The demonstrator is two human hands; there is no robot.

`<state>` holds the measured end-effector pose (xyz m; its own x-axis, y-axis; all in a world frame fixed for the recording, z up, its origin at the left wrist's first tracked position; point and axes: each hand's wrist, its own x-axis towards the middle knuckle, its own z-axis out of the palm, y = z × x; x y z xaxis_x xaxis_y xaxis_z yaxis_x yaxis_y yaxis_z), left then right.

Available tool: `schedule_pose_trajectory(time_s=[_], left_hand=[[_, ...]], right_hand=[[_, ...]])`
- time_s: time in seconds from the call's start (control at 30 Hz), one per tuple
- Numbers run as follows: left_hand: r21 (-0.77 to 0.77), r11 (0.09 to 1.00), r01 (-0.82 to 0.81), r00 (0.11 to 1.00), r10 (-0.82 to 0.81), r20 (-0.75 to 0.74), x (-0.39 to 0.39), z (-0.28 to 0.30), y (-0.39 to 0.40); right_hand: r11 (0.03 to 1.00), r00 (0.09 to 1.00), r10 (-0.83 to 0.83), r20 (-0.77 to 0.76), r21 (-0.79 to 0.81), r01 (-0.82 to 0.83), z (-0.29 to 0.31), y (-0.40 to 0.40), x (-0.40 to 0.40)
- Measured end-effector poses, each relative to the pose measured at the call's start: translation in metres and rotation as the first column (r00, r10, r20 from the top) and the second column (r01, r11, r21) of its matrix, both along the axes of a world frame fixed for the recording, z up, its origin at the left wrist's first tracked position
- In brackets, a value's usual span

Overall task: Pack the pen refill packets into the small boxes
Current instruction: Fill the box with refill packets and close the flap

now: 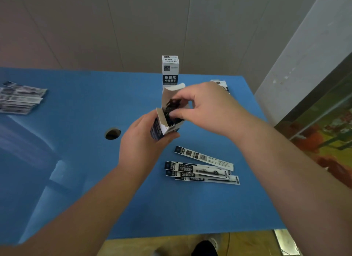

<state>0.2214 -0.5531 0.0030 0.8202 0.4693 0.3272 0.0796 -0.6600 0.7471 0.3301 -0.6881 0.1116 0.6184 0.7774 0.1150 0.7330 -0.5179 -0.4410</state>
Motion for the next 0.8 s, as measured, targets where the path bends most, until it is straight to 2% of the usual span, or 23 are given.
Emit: schedule_pose_trajectory(time_s=[0.07,0.23,0.47,0.63,0.73,0.8], left_hand=[[0.008,1.000,-0.002,1.000,0.002,0.001,0.000,0.000,0.001],[0.020,1.000,-0.005,1.000,0.004,0.010,-0.001,-0.001,-0.002],[0.033,0.999,0.009,1.000,-0.009,0.003,-0.001,-0.002,-0.003],[0.036,0.999,0.002,1.000,-0.002,0.002,-0.001,0.001,-0.002],[0.064,0.998,0.011,1.000,-0.011,-0.001,-0.002,0.000,-0.007],[0.068,0.998,0.012,1.000,-0.012,-0.003,-0.001,0.000,-0.009]], right_hand=[[0.999,0.999,0.001,0.052,-0.037,0.001,0.002,0.000,-0.002],[0.968,0.980,0.074,0.187,-0.249,-0.025,0.004,0.010,-0.009],[0.906,0.971,0.126,0.205,-0.421,-0.029,0.012,0.017,-0.012],[0.940,0.962,0.122,0.243,-0.338,-0.034,0.026,0.012,-0.016],[0.880,0.963,0.131,0.237,-0.475,-0.003,0.013,0.019,-0.018],[0.860,0.967,0.101,0.233,-0.510,0.033,0.005,0.022,-0.016]])
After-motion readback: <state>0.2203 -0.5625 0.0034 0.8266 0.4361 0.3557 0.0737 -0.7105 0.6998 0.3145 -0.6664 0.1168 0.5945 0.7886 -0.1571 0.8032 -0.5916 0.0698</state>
